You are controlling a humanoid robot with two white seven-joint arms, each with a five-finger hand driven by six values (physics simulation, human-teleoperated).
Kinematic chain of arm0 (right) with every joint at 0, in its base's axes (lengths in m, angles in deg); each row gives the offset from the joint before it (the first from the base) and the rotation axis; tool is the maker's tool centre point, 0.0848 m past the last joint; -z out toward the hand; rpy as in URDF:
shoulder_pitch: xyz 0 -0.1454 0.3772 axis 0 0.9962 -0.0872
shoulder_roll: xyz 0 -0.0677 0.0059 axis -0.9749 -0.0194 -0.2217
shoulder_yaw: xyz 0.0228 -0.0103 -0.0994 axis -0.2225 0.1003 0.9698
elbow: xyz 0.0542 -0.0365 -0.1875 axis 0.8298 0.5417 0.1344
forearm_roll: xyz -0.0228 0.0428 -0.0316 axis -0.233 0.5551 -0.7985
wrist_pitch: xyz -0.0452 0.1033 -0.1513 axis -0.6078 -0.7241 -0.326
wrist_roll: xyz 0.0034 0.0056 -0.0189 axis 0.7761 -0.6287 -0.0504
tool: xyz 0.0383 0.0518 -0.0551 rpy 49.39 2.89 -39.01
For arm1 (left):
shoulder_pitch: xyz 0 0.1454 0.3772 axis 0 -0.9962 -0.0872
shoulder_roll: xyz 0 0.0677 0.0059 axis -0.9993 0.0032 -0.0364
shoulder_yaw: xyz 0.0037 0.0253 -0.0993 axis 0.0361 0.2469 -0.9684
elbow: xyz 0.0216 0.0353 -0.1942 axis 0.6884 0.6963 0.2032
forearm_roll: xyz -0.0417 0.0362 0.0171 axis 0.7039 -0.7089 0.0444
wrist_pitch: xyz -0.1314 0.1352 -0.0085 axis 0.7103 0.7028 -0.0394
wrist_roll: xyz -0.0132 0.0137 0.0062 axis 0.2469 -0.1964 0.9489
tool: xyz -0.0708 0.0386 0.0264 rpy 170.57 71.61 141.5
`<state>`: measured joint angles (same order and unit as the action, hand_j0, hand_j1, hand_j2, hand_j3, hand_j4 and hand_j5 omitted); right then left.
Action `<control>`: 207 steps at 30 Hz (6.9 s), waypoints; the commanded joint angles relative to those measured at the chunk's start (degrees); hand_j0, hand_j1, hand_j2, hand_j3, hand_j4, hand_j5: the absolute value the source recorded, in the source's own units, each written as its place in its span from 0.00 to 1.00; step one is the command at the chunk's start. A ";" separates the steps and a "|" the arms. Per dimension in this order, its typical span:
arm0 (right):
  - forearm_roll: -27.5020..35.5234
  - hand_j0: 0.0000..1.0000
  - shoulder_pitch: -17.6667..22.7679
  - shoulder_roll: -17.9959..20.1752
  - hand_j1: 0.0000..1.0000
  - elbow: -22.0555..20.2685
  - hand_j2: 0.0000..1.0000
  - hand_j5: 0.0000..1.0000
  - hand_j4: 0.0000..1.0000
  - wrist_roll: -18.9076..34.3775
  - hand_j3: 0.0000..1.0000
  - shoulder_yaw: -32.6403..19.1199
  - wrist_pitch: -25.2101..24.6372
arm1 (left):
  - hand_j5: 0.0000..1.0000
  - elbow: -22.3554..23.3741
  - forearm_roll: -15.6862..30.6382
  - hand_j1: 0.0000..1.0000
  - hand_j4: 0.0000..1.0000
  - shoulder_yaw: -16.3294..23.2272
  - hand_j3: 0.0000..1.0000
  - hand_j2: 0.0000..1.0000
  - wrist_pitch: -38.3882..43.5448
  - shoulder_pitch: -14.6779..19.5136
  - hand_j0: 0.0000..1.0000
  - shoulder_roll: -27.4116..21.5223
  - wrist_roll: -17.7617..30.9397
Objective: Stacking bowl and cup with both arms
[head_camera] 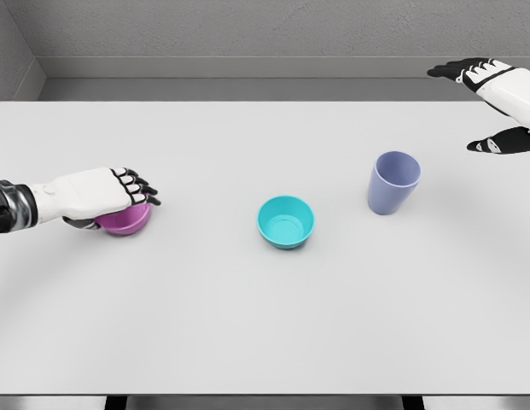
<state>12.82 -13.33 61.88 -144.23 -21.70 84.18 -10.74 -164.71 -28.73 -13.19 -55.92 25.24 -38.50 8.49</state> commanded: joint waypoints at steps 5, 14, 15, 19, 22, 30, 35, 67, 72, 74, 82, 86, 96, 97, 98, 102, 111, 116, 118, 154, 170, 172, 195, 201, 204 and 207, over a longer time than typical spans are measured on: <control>0.21 1.00 0.00 0.00 1.00 0.17 1.00 1.00 1.00 -0.03 1.00 0.06 -0.03 | 0.73 -0.06 0.18 0.73 0.73 -0.02 0.73 0.73 0.11 0.00 0.73 -0.02 -0.04; 0.21 1.00 0.00 0.08 1.00 0.08 1.00 1.00 1.00 -0.03 1.00 -0.03 -0.03 | 0.65 -0.06 1.15 0.65 0.65 -0.37 0.65 0.65 0.11 0.44 0.65 1.30 -0.48; 0.21 1.00 0.00 0.08 1.00 0.08 1.00 1.00 1.00 -0.03 1.00 0.06 -0.03 | 0.64 -0.06 1.23 0.64 0.64 -0.45 0.64 0.64 0.11 0.44 0.64 2.35 -0.57; 0.21 1.00 0.09 0.17 1.00 0.08 1.00 1.00 1.00 -0.03 1.00 0.06 -0.03 | 0.63 -0.50 1.85 0.63 0.63 -0.54 0.63 0.63 0.11 0.26 0.63 5.87 -0.66; 0.21 1.00 0.09 0.26 1.00 -0.01 1.00 1.00 1.00 -0.03 1.00 0.06 -0.03 | 0.63 -1.73 1.76 0.63 0.63 -0.37 0.63 0.63 0.11 0.61 0.63 9.03 -0.66; 0.21 1.00 0.18 0.52 1.00 -0.01 1.00 1.00 1.00 -0.03 1.00 0.06 -0.03 | 0.63 -4.36 1.94 0.63 0.63 -0.46 0.63 0.63 0.11 1.76 0.63 14.75 -0.66; 0.21 1.00 0.09 0.17 1.00 0.08 1.00 1.00 1.00 -0.03 1.00 0.06 -0.03 | 0.63 -5.15 1.76 0.63 0.63 -0.10 0.63 0.63 0.11 3.60 0.63 19.84 -0.48; 0.21 1.00 0.00 0.08 1.00 0.87 1.00 1.00 1.00 -0.03 1.00 0.06 -0.03 | 0.98 -4.28 -1.84 0.98 0.98 8.69 0.98 0.98 0.11 7.91 0.98 24.15 -0.66; 0.21 1.00 0.09 0.08 1.00 0.96 1.00 1.00 1.00 -0.03 1.00 0.06 -0.03 | 1.00 -4.54 -1.84 1.00 1.00 8.60 1.00 1.00 0.11 8.09 1.00 24.06 -0.66; 0.21 1.00 0.09 0.08 1.00 0.96 1.00 1.00 1.00 -0.03 1.00 0.06 -0.12 | 1.00 -4.54 -1.75 1.00 1.00 8.25 1.00 1.00 0.11 8.26 1.00 23.89 -0.66; 0.21 1.00 0.09 0.17 1.00 2.19 1.00 1.00 1.00 -0.03 1.00 0.06 -0.12 | 1.00 -4.63 4.84 1.00 1.00 8.16 1.00 1.00 0.11 10.90 1.00 17.30 -0.66; 0.21 1.00 0.35 0.61 1.00 2.72 1.00 1.00 1.00 -0.03 1.00 0.15 -0.03 | 1.00 -4.63 16.87 1.00 1.00 8.16 1.00 1.00 0.11 11.87 1.00 8.51 -0.66; -1.46 1.00 -10.63 -3.17 1.00 7.11 1.00 1.00 1.00 26.35 1.00 4.27 -0.82 | 1.00 6.27 25.58 1.00 1.00 4.91 1.00 1.00 0.11 10.99 1.00 -1.51 -0.83; -1.46 1.00 -15.37 -4.83 1.00 8.52 1.00 1.00 1.00 26.35 1.00 9.10 -0.82 | 1.00 8.20 25.58 1.00 1.00 4.47 1.00 1.00 0.11 10.99 1.00 -1.60 -0.83; -1.55 1.00 -19.76 -7.20 1.00 10.71 1.00 1.00 1.00 26.35 1.00 13.75 -0.82 | 1.00 8.56 25.32 1.00 1.00 4.47 1.00 1.00 0.11 10.99 1.00 -1.60 -0.83; -1.99 1.00 -24.87 -12.04 1.00 14.93 1.00 1.00 1.00 26.35 1.00 22.73 -0.65 | 1.00 10.40 24.88 1.00 1.00 4.38 1.00 1.00 0.11 10.46 1.00 -1.78 -0.74; -1.99 1.00 -26.37 -12.05 1.00 18.01 1.00 1.00 1.00 26.35 1.00 25.81 0.06 | 1.00 10.58 24.62 1.00 1.00 4.73 1.00 1.00 0.11 9.76 1.00 -1.07 -0.74; -1.99 1.00 -26.37 -12.57 1.00 16.60 1.00 1.00 1.00 26.35 1.00 26.69 2.69 | 1.00 10.49 24.35 1.00 1.00 4.82 1.00 1.00 0.11 9.76 1.00 -0.98 -0.66; -1.99 1.00 -26.10 -12.31 1.00 16.60 1.00 1.00 1.00 26.35 1.00 26.95 2.69 | 1.00 10.49 24.18 1.00 1.00 4.73 1.00 1.00 0.11 9.76 1.00 -0.98 -0.57; -2.52 0.64 -26.89 -12.13 0.64 17.04 0.64 0.64 0.64 26.35 0.64 26.16 2.43 | 1.00 10.23 23.12 1.00 1.00 4.82 1.00 1.00 0.11 9.76 1.00 -1.07 -0.22; -2.96 0.64 -28.39 -12.31 0.64 2.37 0.64 0.64 0.64 26.35 0.64 23.79 2.69 | 1.00 10.40 23.12 1.00 1.00 4.55 1.00 1.00 0.11 9.76 1.00 -1.51 -0.22; -2.96 0.64 -29.18 -12.05 0.64 2.01 0.64 0.64 0.64 26.35 0.64 23.79 2.69 | 1.00 10.40 23.12 1.00 1.00 4.55 1.00 1.00 0.11 9.76 1.00 -1.51 -0.22; -3.04 0.65 -28.56 -17.49 0.65 -4.31 0.65 0.65 0.65 26.35 0.65 27.83 3.75 | 1.00 10.05 22.33 1.00 1.00 4.38 1.00 1.00 0.11 9.76 1.00 -1.07 -0.22; -4.19 0.65 -28.56 -19.08 0.65 -3.43 0.65 0.65 0.65 26.35 0.65 28.71 3.22 | 1.00 10.05 22.33 1.00 1.00 4.38 1.00 1.00 0.11 9.76 1.00 -1.07 -0.22; -4.63 0.65 -28.56 -19.16 0.65 -2.38 0.65 0.65 0.65 26.35 0.65 28.80 3.22 | 1.00 10.05 22.33 1.00 1.00 4.38 1.00 1.00 0.11 9.76 1.00 -1.07 -0.22; -5.07 0.65 -28.65 -19.78 0.65 -0.97 0.65 0.65 0.65 26.35 0.65 29.59 3.13 | 1.00 10.05 22.33 1.00 1.00 4.38 1.00 1.00 0.11 9.76 1.00 -1.07 -0.22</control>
<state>7.87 -41.99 42.45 -146.09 4.68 113.44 -7.40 -154.65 -6.75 -8.77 -55.92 34.99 -39.52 8.30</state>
